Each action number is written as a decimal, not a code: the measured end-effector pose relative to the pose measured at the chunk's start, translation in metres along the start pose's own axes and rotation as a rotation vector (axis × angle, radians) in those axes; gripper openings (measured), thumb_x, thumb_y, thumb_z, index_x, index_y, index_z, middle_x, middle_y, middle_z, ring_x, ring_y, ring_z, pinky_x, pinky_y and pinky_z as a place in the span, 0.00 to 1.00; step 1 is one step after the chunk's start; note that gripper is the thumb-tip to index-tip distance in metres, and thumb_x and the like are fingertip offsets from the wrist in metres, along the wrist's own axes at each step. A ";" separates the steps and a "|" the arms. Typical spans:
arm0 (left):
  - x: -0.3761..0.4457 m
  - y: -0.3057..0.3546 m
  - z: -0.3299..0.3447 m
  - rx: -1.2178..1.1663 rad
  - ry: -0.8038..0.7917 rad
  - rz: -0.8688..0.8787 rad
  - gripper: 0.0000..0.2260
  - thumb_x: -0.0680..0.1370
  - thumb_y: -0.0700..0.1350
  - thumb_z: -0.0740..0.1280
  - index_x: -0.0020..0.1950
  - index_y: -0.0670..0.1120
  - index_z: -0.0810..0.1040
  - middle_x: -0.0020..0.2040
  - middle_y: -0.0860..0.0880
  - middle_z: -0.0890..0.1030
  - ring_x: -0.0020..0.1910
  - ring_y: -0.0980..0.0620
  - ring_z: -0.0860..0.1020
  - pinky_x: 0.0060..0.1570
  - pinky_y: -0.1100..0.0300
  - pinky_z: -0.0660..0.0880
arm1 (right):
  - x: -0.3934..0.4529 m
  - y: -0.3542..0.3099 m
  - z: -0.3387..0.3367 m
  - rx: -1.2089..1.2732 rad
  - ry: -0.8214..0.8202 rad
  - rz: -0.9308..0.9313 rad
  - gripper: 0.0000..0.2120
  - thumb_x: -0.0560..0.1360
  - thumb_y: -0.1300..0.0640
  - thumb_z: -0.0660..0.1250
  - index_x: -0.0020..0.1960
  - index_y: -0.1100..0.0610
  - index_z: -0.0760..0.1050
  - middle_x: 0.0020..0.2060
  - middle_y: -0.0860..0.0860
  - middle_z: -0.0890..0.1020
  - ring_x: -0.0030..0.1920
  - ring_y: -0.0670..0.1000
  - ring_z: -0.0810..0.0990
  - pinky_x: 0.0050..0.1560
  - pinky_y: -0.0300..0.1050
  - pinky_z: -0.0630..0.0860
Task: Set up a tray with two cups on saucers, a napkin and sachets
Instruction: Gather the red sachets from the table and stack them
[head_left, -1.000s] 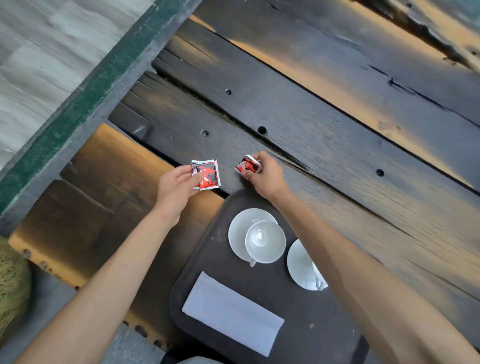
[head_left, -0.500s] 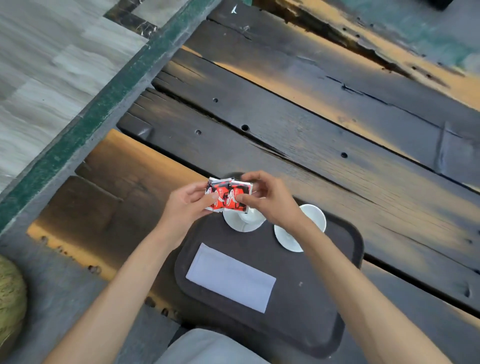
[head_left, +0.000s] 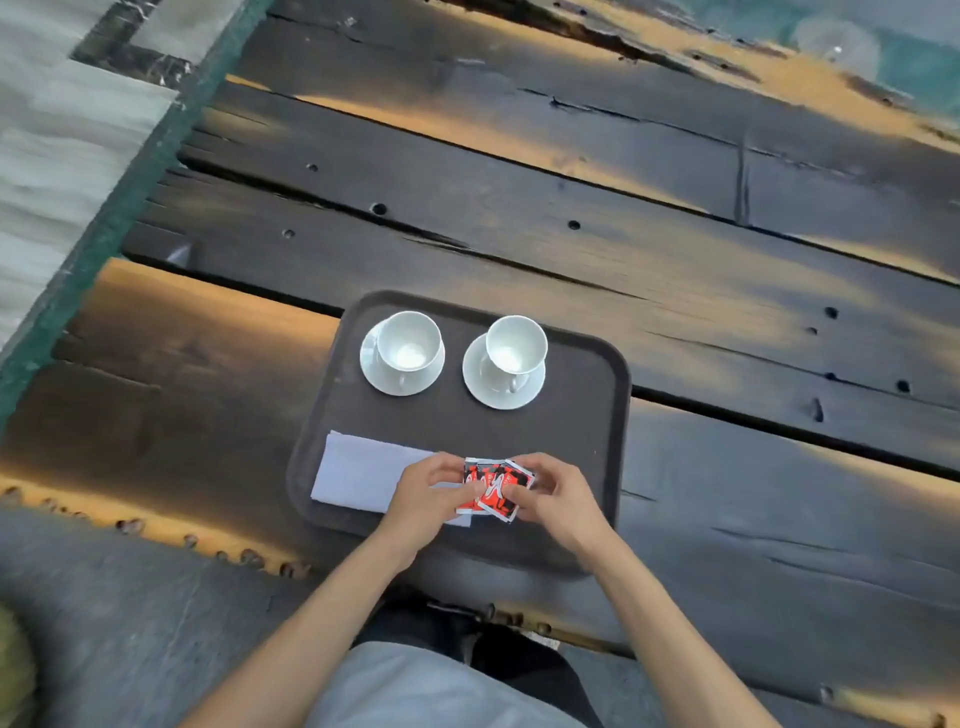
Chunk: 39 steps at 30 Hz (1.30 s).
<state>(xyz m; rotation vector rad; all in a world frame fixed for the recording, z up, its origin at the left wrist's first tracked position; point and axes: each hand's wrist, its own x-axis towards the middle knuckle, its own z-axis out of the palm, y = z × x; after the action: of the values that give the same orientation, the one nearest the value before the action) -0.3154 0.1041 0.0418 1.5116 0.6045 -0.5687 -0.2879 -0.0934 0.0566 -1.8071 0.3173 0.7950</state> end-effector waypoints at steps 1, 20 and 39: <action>0.003 -0.008 0.011 0.031 -0.017 -0.012 0.08 0.72 0.45 0.78 0.50 0.48 0.84 0.49 0.49 0.87 0.49 0.52 0.85 0.43 0.57 0.82 | -0.003 0.014 -0.004 -0.017 0.040 0.029 0.10 0.72 0.58 0.76 0.52 0.49 0.84 0.38 0.47 0.86 0.38 0.49 0.83 0.52 0.61 0.83; 0.014 -0.029 0.085 0.772 0.077 0.192 0.09 0.76 0.50 0.70 0.53 0.51 0.86 0.44 0.51 0.88 0.44 0.49 0.84 0.48 0.51 0.81 | 0.001 0.080 -0.017 -0.390 0.323 0.026 0.21 0.75 0.58 0.70 0.68 0.55 0.78 0.62 0.55 0.79 0.63 0.51 0.76 0.66 0.45 0.73; 0.080 0.068 -0.001 0.020 0.018 -0.101 0.29 0.80 0.57 0.64 0.78 0.47 0.64 0.72 0.52 0.70 0.69 0.51 0.73 0.66 0.51 0.75 | 0.047 -0.013 -0.024 0.383 0.378 0.084 0.14 0.78 0.43 0.67 0.59 0.48 0.79 0.55 0.44 0.82 0.57 0.45 0.80 0.57 0.47 0.81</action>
<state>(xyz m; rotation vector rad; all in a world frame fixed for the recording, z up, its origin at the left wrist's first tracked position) -0.2108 0.1064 0.0372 1.5123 0.6935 -0.6408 -0.2372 -0.1027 0.0397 -1.5759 0.7445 0.4072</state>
